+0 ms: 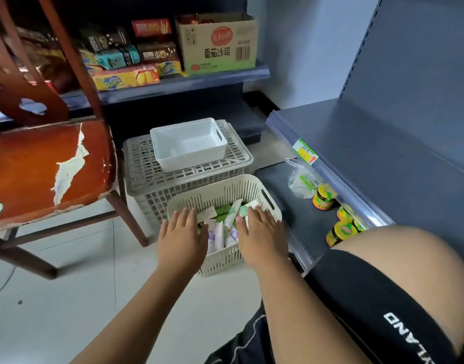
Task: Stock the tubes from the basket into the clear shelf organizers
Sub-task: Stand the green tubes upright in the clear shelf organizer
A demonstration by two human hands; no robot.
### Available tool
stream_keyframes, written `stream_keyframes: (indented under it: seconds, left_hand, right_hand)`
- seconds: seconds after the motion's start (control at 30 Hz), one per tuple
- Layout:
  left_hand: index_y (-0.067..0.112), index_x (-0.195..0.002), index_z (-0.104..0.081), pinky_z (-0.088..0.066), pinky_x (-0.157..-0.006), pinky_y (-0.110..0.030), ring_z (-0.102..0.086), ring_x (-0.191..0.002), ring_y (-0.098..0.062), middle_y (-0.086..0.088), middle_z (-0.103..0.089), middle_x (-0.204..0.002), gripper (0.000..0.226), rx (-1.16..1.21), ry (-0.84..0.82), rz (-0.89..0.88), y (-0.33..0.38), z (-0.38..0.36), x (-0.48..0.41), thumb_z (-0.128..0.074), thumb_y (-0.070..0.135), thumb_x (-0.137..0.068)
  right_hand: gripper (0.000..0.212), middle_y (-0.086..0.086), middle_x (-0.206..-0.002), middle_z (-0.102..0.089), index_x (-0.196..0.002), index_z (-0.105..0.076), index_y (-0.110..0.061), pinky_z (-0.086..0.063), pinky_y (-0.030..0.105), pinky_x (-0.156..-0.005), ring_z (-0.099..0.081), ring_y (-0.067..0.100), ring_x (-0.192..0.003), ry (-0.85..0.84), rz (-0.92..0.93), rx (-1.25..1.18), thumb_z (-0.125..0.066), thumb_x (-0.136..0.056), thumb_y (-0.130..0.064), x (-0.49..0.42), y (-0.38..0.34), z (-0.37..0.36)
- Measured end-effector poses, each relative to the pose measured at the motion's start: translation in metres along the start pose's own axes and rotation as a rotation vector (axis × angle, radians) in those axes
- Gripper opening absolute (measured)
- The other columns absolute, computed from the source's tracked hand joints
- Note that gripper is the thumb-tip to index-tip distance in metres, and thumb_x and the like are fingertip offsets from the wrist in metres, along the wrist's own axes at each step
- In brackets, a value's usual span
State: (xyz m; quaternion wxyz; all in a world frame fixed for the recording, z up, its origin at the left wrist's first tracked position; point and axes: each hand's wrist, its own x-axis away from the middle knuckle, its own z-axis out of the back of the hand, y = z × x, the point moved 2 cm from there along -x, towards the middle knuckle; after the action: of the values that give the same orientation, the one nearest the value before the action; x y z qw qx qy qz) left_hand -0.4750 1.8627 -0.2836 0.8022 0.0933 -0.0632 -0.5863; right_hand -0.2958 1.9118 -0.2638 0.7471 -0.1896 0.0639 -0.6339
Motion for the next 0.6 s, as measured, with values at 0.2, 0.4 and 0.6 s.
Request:
stream_keyframes:
  seconds: [0.2, 0.4, 0.6]
  left_hand:
    - [0.021, -0.149, -0.042, -0.021, -0.122, -0.043, -0.032, -0.149, -0.021, 0.002, -0.043, -0.157, 0.053, -0.003, -0.136, 0.019, -0.016, -0.053, -0.024, -0.037, 0.046, -0.104]
    - [0.017, -0.145, -0.05, -0.05, -0.094, -0.04, -0.058, -0.119, -0.034, -0.012, -0.056, -0.142, 0.049, 0.184, -0.428, 0.089, -0.035, -0.085, -0.072, -0.041, 0.009, -0.097]
    - [0.013, -0.135, -0.058, -0.045, -0.082, -0.03, -0.062, -0.107, -0.032, -0.012, -0.064, -0.126, 0.04, 0.179, -0.473, 0.154, -0.05, -0.125, -0.137, -0.048, 0.009, -0.097]
  right_hand:
    - [0.054, 0.003, -0.139, -0.057, -0.137, -0.053, -0.019, -0.04, 0.048, -0.107, -0.047, 0.026, -0.131, -0.123, 0.002, -0.041, -0.024, -0.105, -0.051, -0.028, 0.002, -0.038]
    - [0.03, 0.008, -0.094, -0.064, -0.101, -0.062, -0.013, -0.041, 0.036, -0.068, -0.054, 0.03, -0.083, -0.171, -0.126, -0.083, -0.041, -0.104, -0.033, -0.073, 0.035, -0.067]
    - [0.022, 0.001, -0.096, -0.065, -0.103, -0.069, -0.018, -0.045, 0.032, -0.063, -0.058, 0.028, -0.087, -0.173, -0.113, -0.222, -0.05, -0.094, -0.012, -0.141, 0.067, -0.094]
